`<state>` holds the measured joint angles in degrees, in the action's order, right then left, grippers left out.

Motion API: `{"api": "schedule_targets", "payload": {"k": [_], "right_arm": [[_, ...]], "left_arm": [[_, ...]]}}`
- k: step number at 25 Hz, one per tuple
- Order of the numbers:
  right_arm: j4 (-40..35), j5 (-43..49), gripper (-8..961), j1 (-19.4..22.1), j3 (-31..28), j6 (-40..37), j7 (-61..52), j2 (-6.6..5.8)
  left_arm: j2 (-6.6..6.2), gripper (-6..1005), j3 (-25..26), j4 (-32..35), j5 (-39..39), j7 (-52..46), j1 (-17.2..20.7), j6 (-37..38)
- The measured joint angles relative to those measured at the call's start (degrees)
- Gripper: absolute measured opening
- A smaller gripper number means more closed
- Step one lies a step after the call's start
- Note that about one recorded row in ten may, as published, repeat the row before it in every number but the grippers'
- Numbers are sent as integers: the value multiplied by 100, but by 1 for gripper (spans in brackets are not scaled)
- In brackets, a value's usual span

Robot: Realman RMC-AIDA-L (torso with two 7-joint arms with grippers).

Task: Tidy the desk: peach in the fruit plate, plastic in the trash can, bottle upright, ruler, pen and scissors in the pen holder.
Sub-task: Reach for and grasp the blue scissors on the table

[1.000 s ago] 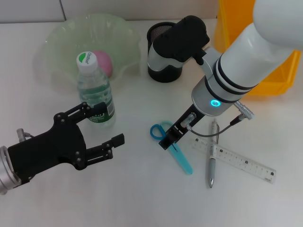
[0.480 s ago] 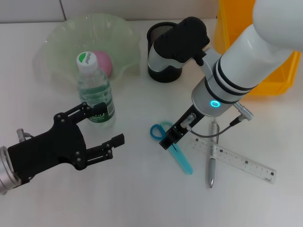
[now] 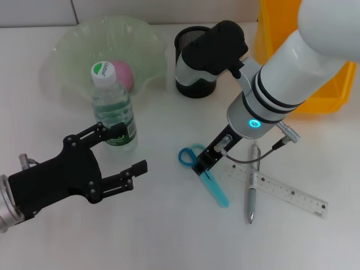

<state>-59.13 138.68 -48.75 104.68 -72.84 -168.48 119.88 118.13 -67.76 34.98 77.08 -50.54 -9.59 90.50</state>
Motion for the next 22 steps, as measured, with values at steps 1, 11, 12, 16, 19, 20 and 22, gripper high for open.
{"api": "schedule_targets", "payload": {"k": [1, 11, 12, 16, 19, 20, 22], "right_arm": [[22, 0, 492, -16, 0, 0, 0, 0], [121, -20, 451, -81, 25, 0, 0, 0], [121, -21, 449, -81, 26, 1, 0, 0], [146, -25, 426, -84, 26, 6, 0, 0], [209, -34, 374, -91, 26, 16, 2, 0], [223, -48, 357, -93, 26, 21, 3, 0], [239, -77, 339, -97, 23, 28, 4, 0]], "left_arm": [[-3, 812, 0, 0, 0, 0, -2, 8], [-9, 812, 0, 0, 0, 0, -19, 12], [-9, 812, -1, 0, 0, 0, -21, 13], [-16, 812, -50, 14, 11, -72, -27, 47], [-25, 813, -43, 48, 154, -187, -52, 103], [-25, 813, -43, 48, 154, -187, -52, 103], [-27, 813, -23, 61, 301, -251, -98, 171]]}}
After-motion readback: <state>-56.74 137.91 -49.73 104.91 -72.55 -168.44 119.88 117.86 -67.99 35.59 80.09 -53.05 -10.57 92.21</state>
